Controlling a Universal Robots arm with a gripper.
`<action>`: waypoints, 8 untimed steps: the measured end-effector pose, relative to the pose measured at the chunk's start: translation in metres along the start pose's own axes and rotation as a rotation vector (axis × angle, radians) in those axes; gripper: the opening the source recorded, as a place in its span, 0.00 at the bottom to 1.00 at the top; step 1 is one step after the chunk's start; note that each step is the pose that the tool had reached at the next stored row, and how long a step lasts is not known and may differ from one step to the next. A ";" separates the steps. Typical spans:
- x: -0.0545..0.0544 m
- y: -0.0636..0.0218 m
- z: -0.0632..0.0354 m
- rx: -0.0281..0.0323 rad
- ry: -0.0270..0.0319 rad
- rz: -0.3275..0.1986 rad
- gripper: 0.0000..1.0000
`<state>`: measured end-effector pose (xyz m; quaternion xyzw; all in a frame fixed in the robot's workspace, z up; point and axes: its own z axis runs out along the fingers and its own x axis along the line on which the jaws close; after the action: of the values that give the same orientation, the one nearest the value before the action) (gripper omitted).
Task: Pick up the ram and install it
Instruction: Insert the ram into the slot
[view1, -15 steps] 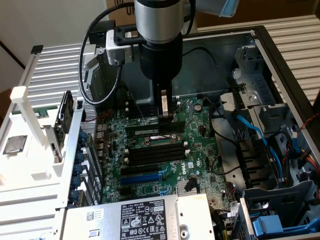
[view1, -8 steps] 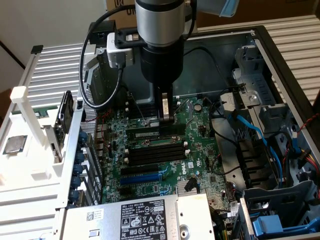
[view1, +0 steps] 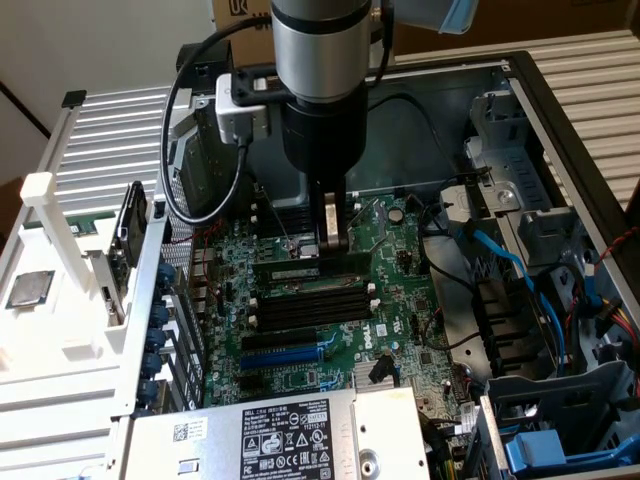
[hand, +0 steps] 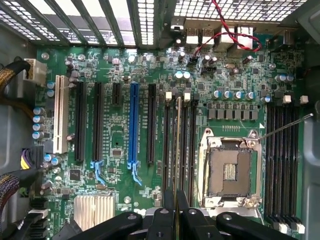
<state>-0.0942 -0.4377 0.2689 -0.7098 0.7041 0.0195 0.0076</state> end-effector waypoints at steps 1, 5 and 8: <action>0.000 0.0000 0.0015 0.0001 0.0001 0.000 0.13; 0.000 0.0000 0.0057 0.0000 0.0008 0.000 0.13; 0.000 -0.0001 0.0087 0.0000 0.0018 0.000 0.13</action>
<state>-0.0943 -0.4377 0.2602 -0.7098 0.7041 0.0188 0.0069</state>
